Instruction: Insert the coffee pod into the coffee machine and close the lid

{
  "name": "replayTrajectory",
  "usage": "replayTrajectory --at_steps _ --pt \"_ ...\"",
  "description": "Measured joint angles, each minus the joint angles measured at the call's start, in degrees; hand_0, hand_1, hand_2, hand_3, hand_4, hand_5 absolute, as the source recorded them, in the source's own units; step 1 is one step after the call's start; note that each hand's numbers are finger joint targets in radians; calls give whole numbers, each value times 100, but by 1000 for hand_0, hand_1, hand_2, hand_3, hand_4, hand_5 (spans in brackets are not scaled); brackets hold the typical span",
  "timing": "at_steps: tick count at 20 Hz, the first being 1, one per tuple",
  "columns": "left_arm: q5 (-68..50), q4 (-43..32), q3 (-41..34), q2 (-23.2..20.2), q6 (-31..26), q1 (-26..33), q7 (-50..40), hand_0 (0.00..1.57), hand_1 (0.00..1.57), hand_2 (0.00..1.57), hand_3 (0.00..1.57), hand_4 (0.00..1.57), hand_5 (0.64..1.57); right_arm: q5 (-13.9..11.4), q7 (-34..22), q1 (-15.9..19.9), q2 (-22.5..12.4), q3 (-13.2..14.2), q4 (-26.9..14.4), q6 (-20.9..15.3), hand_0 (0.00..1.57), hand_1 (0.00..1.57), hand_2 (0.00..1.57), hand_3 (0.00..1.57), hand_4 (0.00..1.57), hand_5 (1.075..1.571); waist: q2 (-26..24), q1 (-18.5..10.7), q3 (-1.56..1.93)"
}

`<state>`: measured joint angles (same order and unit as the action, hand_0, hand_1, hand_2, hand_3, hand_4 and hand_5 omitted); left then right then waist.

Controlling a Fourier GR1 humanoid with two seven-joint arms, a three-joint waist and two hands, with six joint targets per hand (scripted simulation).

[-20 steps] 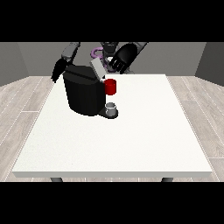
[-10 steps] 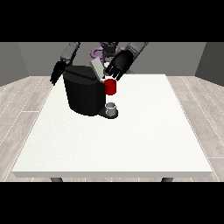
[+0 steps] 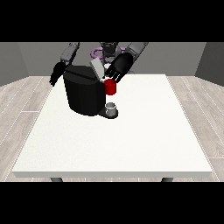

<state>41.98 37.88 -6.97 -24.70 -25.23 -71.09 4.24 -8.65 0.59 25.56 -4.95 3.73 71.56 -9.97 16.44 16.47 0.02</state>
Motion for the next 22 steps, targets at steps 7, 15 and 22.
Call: replayTrajectory --at_steps 7,15,22 --pt "45 -90 -71 -145 97 -123 99 1225 1225 1261 1206 376 1571 23 -62 135 -20 7 76 22 0 0 0 0 0 1571 162 113 -2" --pt "134 -118 -53 -94 310 -162 171 1180 1180 1198 1170 351 1571 -38 -101 140 8 -45 92 -19 0 0 0 0 0 1571 145 118 0" --pt "427 -86 133 -138 625 -126 281 1210 1210 1220 1093 0 1571 -90 -231 172 35 -79 146 -74 0 0 0 0 0 1571 166 134 2"
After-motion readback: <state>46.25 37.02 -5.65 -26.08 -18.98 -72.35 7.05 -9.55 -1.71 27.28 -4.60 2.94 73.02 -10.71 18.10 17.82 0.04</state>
